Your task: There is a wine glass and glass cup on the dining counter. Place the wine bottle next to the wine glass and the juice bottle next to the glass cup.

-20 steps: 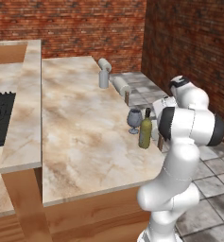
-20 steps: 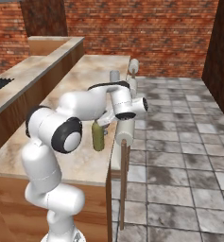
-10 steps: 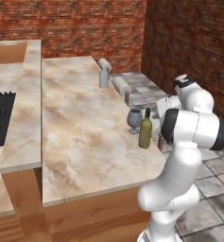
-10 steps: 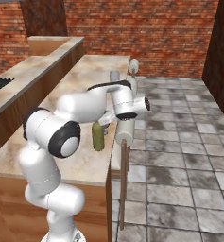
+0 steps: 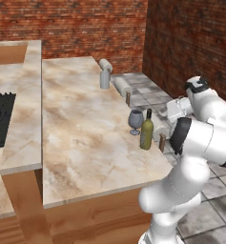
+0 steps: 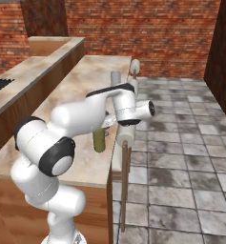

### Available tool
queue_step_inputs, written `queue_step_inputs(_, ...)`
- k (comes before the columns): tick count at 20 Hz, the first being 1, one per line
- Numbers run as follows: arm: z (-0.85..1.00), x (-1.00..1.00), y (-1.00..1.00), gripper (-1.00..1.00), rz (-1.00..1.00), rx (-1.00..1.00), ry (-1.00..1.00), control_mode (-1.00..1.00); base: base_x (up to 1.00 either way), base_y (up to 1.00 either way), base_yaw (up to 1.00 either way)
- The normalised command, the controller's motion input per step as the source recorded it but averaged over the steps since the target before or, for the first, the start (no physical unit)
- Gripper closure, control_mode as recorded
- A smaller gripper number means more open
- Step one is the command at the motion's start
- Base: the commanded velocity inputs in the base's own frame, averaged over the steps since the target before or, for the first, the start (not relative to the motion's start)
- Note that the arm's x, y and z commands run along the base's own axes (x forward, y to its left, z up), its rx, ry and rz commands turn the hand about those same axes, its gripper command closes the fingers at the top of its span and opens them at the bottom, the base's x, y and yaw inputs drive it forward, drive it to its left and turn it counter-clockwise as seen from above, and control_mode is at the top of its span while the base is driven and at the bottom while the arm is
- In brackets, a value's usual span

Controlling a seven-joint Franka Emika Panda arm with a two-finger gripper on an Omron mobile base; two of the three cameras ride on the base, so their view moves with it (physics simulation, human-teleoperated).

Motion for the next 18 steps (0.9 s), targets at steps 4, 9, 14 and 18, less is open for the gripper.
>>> queue_step_inputs(4, 0.15, -0.48, 0.43, -1.00, -0.32, 0.01, -0.04, -1.00, 0.00, 0.00, 0.00)
queue_step_inputs(9, 0.11, -0.38, 0.44, -1.00, -0.32, 0.00, 0.00, -1.00, 0.00, 0.00, 0.00)
queue_step_inputs(14, 0.16, -0.49, 0.24, -1.00, -0.37, 0.03, 0.14, -1.00, 0.00, 0.00, 0.00)
queue_step_inputs(18, 0.24, -0.52, 0.07, -1.00, -0.31, 0.08, 0.30, -1.00, 0.00, 0.00, 0.00)
